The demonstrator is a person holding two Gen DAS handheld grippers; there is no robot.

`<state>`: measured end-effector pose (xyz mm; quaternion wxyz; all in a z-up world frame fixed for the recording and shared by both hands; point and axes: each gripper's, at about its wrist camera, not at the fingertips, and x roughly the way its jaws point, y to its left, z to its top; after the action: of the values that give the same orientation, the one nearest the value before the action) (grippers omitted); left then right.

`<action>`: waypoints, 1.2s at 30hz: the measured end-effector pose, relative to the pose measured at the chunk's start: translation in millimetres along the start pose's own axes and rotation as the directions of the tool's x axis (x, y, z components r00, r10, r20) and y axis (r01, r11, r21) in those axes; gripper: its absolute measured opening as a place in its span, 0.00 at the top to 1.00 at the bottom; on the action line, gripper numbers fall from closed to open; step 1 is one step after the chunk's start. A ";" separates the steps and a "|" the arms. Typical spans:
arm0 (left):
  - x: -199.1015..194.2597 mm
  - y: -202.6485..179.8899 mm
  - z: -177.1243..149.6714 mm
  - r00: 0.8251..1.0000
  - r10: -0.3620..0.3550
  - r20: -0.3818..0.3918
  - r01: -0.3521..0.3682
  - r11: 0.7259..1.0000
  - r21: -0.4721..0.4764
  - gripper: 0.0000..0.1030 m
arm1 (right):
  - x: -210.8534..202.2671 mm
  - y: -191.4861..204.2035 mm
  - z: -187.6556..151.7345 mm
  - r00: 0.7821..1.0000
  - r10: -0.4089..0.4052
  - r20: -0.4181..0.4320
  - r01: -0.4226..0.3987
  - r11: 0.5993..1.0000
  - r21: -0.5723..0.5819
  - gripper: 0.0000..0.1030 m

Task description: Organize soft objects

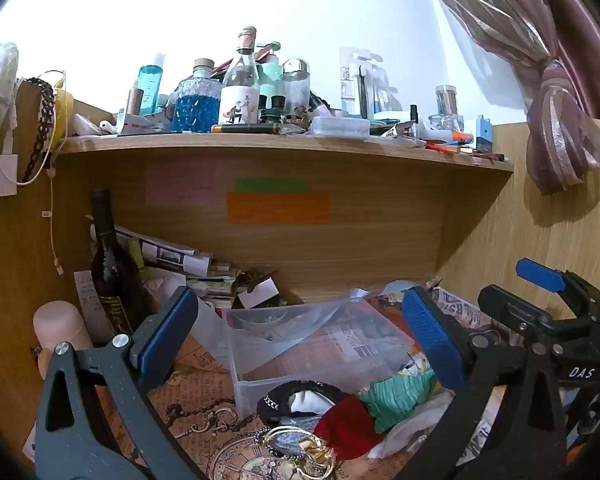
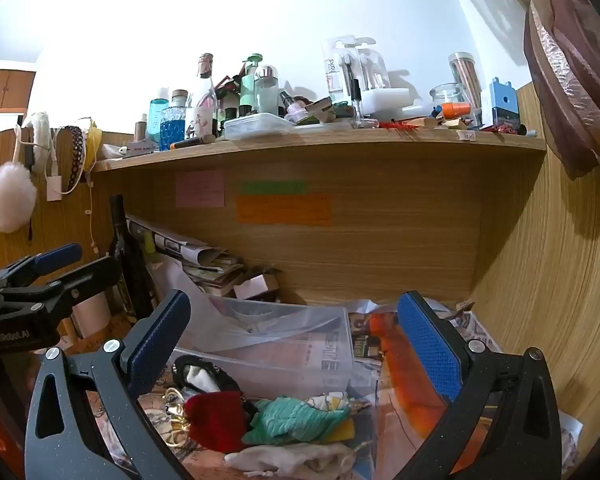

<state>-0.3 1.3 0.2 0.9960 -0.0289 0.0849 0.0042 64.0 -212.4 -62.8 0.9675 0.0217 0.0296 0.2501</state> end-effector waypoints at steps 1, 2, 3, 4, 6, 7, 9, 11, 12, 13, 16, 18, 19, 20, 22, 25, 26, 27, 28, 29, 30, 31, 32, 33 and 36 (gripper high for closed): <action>0.0 1.2 0.2 1.000 -0.001 -0.001 0.001 1.000 -0.004 0.00 | 0.4 -0.1 0.0 1.000 0.000 -0.006 0.000 1.000 -0.002 0.00; -0.1 -0.8 0.3 1.000 -0.004 -0.001 0.004 1.000 0.016 0.00 | 0.7 -0.3 0.0 1.000 -0.001 -0.008 0.001 1.000 -0.001 0.00; -0.1 0.0 0.4 1.000 -0.003 -0.002 0.003 1.000 0.012 0.00 | 0.7 -0.5 0.0 1.000 0.000 -0.007 0.000 1.000 0.000 0.00; -0.3 -0.5 0.4 1.000 -0.002 0.000 0.002 1.000 0.018 0.00 | 0.8 -0.7 0.0 1.000 0.001 -0.006 -0.001 1.000 0.001 0.00; -0.3 -3.2 -0.4 1.000 -0.003 0.000 0.003 1.000 0.019 0.00 | 0.6 -0.9 0.1 1.000 0.000 -0.004 0.000 1.000 0.001 0.00; -0.6 -3.6 -0.4 1.000 -0.001 0.000 0.001 1.000 0.019 0.00 | 0.5 -1.0 0.1 1.000 0.001 -0.004 -0.001 1.000 0.002 0.00; -0.1 -1.3 -0.8 1.000 -0.009 -0.002 0.009 1.000 0.015 0.00 | 0.1 -1.2 0.1 1.000 0.002 -0.002 -0.002 1.000 0.003 0.00; 0.5 -4.4 -0.7 1.000 -0.007 -0.002 0.007 1.000 0.014 0.00 | 2.0 -1.6 -0.4 1.000 -0.002 -0.008 0.002 1.000 0.001 0.00; 0.9 -3.8 -0.6 1.000 -0.008 -0.003 0.008 1.000 0.015 0.00 | 1.9 -1.4 -0.4 1.000 -0.003 -0.008 0.003 1.000 0.001 0.00; 1.5 -3.8 -0.4 1.000 -0.008 -0.003 0.008 1.000 0.015 0.00 | 1.7 -1.1 -0.5 1.000 -0.002 -0.007 0.002 1.000 0.001 0.00; 0.7 -4.0 -0.2 1.000 -0.010 -0.001 0.010 1.000 0.017 0.00 | 0.0 -1.4 -0.2 1.000 -0.003 -0.007 0.003 1.000 0.003 0.00; 3.1 -2.4 0.2 1.000 -0.012 -0.003 0.012 1.000 0.017 0.00 | -0.7 -1.8 1.7 1.000 -0.003 -0.004 0.003 1.000 0.004 0.00; 3.2 -2.6 0.1 1.000 -0.012 -0.003 0.012 1.000 0.017 0.00 | -0.9 -2.3 1.1 1.000 -0.002 -0.003 0.002 1.000 0.005 0.00; 3.3 -3.0 0.2 1.000 -0.014 -0.004 0.014 1.000 0.018 0.00 | -0.9 -1.9 0.8 1.000 -0.004 -0.003 0.004 1.000 0.005 0.00; 5.2 -3.2 1.2 1.000 -0.025 -0.014 0.026 0.999 0.022 0.00 | -1.1 -1.7 0.3 1.000 -0.003 -0.002 0.003 1.000 0.005 0.00; 1.8 -7.9 2.0 1.000 -0.023 -0.011 0.024 0.999 0.027 0.00 | -0.6 -2.1 1.9 1.000 -0.001 -0.002 0.001 1.000 0.006 0.00; 2.0 -7.4 1.9 1.000 -0.025 -0.012 0.025 0.999 0.029 0.00 | -0.5 -2.1 2.2 1.000 -0.002 -0.001 0.002 1.000 0.006 0.00; 2.1 -7.3 2.0 1.000 -0.026 -0.013 0.027 0.999 0.028 0.00 | -0.5 -2.2 2.1 1.000 -0.002 -0.002 0.002 1.000 0.006 0.00; 2.0 -7.2 1.7 1.000 -0.026 -0.012 0.026 0.999 0.028 0.00 | -0.5 -2.2 1.9 1.000 0.000 -0.002 0.000 1.000 0.006 0.00; 1.9 -7.1 1.4 1.000 -0.026 -0.012 0.026 0.999 0.029 0.00 | -1.2 -2.8 2.0 1.000 0.001 -0.002 -0.001 1.000 0.005 0.00; 1.9 -7.1 1.3 1.000 -0.024 -0.011 0.025 0.999 0.029 0.00 | -1.4 -3.2 2.4 1.000 0.002 -0.003 -0.002 1.000 0.004 0.00; 1.9 -7.7 1.4 1.000 -0.022 -0.011 0.022 0.999 0.029 0.00 | -1.5 -2.7 2.4 1.000 0.003 -0.003 -0.003 1.000 0.002 0.00; 2.1 -7.1 1.0 1.000 -0.022 -0.011 0.023 0.999 0.028 0.00 | -1.7 -2.2 2.5 1.000 0.002 -0.003 -0.002 1.000 0.000 0.00; 2.4 -7.1 0.9 1.000 -0.022 -0.012 0.023 0.999 0.026 0.00 | -1.9 -1.5 2.4 1.000 0.001 -0.002 -0.001 1.000 0.000 0.00; 2.2 -5.9 -0.8 1.000 -0.024 -0.012 0.025 0.999 0.020 0.00 | -2.0 -1.9 2.7 1.000 0.002 -0.003 -0.002 1.000 0.001 0.00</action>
<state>1.8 -4.5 -0.6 0.9956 -0.0198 0.0906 -0.0091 63.3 -215.1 -60.1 0.9672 0.0218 0.0311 0.2513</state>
